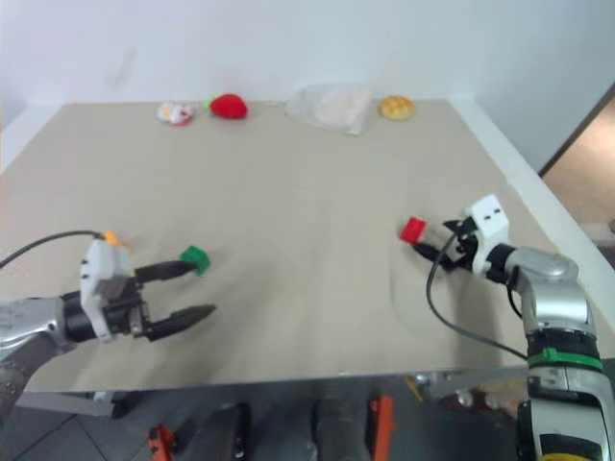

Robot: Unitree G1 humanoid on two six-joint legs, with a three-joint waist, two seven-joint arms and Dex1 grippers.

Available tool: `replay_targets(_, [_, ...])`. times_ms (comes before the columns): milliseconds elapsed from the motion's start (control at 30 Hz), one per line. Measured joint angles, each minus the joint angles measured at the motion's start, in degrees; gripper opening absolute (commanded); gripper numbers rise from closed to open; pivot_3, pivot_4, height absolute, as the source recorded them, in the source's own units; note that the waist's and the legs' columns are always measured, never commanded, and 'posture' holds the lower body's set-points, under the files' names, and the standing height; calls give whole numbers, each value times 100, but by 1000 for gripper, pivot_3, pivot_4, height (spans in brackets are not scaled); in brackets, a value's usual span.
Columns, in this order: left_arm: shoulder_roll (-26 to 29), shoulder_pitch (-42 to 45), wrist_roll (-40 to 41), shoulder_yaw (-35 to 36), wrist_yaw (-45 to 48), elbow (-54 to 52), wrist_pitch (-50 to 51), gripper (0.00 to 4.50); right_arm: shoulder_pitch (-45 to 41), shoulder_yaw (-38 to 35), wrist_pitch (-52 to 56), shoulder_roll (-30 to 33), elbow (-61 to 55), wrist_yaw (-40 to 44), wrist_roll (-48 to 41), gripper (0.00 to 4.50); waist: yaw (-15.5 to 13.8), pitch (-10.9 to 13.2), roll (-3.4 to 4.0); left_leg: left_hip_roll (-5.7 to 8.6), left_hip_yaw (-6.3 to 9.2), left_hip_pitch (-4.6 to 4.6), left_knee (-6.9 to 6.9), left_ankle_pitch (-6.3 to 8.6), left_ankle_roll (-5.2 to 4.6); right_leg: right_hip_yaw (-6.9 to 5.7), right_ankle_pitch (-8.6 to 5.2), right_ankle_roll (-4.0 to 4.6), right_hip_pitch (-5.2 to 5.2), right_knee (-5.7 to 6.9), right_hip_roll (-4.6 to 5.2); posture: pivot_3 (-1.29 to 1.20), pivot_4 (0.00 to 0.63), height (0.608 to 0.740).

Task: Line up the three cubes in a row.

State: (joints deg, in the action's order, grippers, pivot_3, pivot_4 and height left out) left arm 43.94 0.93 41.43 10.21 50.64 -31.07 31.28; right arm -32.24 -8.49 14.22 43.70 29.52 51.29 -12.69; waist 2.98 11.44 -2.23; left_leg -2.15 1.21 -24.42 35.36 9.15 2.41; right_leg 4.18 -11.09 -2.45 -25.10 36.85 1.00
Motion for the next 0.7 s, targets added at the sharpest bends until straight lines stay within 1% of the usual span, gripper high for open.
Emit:
replay_targets(100, [-52, 321, -226, -393, 71, 208, -37, 4475, -258, 93, -160, -188, 359, -46, 64, 4500, 9, 0, 0, -3, 2, 2, 0, 0, 0, 5, 7, -1, 1, 5, -8, 0, 150, 740])
replay_targets(167, [-145, 435, -290, -531, 77, 314, -39, 4475, -336, 119, -227, -234, 668, -37, 80, 4500, 6, 0, 0, 0, 3, 2, 0, 0, 0, 7, 9, -3, 1, 8, -7, 0, 150, 740])
replay_targets(267, [-268, 512, -291, -561, 56, 355, -39, 4475, -469, 132, -341, -242, 1007, 8, 116, 4500, 0, 0, 0, 1, 2, -1, 0, 1, -3, 11, 12, -9, 1, 8, -7, 0, 150, 740])
replay_targets(533, [-424, 599, -265, -567, -36, 348, -28, 4475, -1255, 178, -797, -276, 2288, 89, 304, 4500, 21, 0, 0, 1, 0, 7, 4, 1, -3, 16, 14, -10, 6, 10, -9, 0, 150, 740])
replay_targets(700, [-485, 606, -264, -567, -142, 337, -17, 4475, -1706, 194, -1063, -489, 3024, 154, 430, 4500, 83, 0, 0, 2, 3, 10, 5, 1, -3, 17, 16, -12, 12, 10, -10, 0, 150, 740])
